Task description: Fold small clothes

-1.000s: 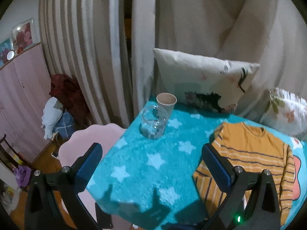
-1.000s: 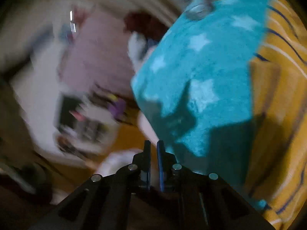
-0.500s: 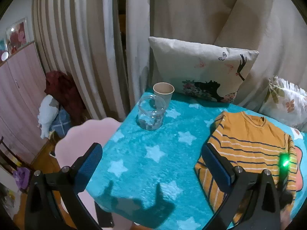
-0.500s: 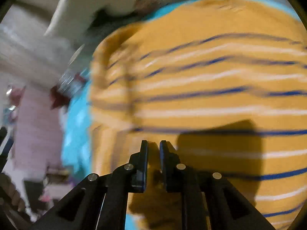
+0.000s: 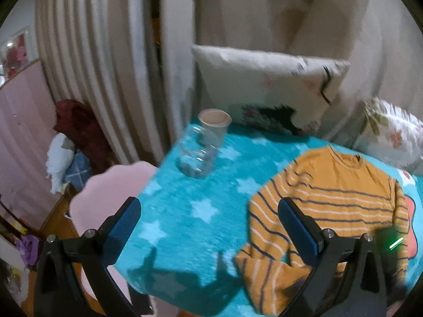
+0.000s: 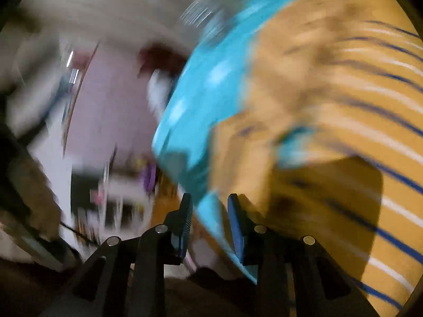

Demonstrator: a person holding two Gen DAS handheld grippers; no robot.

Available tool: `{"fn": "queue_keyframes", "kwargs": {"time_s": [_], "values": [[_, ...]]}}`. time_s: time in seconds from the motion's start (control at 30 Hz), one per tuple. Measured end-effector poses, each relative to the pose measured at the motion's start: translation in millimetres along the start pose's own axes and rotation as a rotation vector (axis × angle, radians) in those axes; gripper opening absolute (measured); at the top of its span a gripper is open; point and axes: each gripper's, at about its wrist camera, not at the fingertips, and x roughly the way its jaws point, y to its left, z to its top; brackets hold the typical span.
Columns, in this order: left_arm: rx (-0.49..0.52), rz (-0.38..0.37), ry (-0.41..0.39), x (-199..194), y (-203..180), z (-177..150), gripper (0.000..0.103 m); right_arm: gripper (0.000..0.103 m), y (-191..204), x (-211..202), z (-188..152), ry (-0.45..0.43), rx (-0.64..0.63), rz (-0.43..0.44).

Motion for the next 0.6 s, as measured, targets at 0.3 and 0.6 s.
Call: {"fn": "queue_keyframes", "kwargs": {"time_s": [0.3, 0.6], "values": [[0.120, -0.127, 0.068, 5.3, -98.6, -25.3, 0.103, 0.070, -97.2, -226.6, -81.4, -0.396, 0.195, -0.960], [0.134, -0.133, 0.146, -7.6, -183.6, -47.6, 0.103, 0.020, -202.7, -283.3, -129.0, -0.395, 0.428, -0.600]]}}
